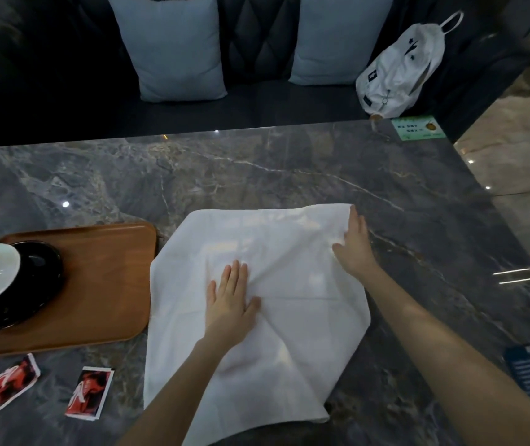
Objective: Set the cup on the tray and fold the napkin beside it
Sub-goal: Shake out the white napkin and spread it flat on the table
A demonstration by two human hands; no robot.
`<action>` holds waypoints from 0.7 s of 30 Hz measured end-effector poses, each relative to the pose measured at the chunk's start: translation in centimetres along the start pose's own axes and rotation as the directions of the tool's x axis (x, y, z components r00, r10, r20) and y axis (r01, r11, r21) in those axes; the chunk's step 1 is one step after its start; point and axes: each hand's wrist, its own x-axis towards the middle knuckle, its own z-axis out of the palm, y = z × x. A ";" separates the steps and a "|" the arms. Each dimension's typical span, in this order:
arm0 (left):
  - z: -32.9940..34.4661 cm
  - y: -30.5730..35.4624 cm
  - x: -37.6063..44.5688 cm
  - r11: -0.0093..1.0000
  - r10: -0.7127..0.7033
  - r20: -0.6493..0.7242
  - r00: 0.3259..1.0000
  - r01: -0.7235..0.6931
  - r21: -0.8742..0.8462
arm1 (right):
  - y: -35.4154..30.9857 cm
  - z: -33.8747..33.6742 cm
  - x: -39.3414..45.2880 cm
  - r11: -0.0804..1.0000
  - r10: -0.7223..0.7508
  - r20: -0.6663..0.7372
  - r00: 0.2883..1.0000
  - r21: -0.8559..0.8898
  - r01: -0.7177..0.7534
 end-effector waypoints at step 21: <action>2.3 -1.0 -6.7 0.995 -0.040 -0.156 0.987 0.054 0.086 | 6.4 8.4 -11.4 0.814 -0.244 0.132 0.961 -0.511 0.277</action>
